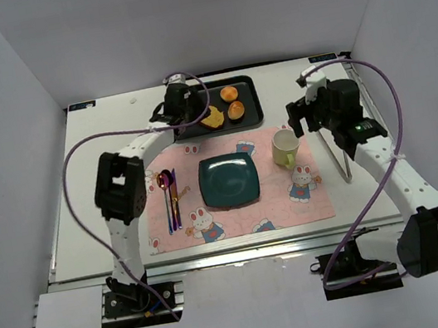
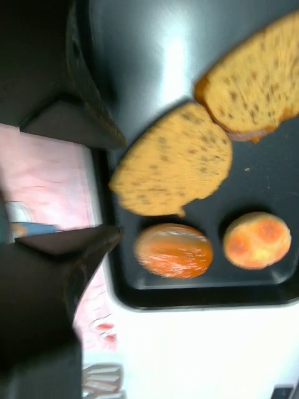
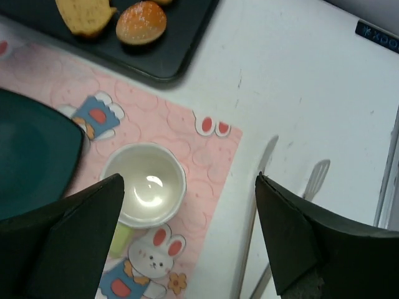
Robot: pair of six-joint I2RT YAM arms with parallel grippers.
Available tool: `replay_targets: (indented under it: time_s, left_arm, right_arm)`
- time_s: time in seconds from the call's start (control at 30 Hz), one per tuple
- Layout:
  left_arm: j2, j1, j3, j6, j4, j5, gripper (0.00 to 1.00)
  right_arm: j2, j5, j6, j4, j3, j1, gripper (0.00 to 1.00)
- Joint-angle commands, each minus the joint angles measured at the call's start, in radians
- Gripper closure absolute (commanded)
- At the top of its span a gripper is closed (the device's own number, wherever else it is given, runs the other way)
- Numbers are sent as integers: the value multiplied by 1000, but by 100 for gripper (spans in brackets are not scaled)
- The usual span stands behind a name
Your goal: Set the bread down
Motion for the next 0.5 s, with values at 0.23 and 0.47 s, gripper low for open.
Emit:
replay_targets:
  time_s: [0.23, 0.47]
  left_arm:
    - [-767, 31, -641, 34, 83, -87, 100]
    - [-1125, 47, -1044, -61, 80, -110, 29]
  right_arm:
    - [-61, -300, -144, -235, -52, -327, 100]
    - [75, -138, -165, -312, -62, -390, 11]
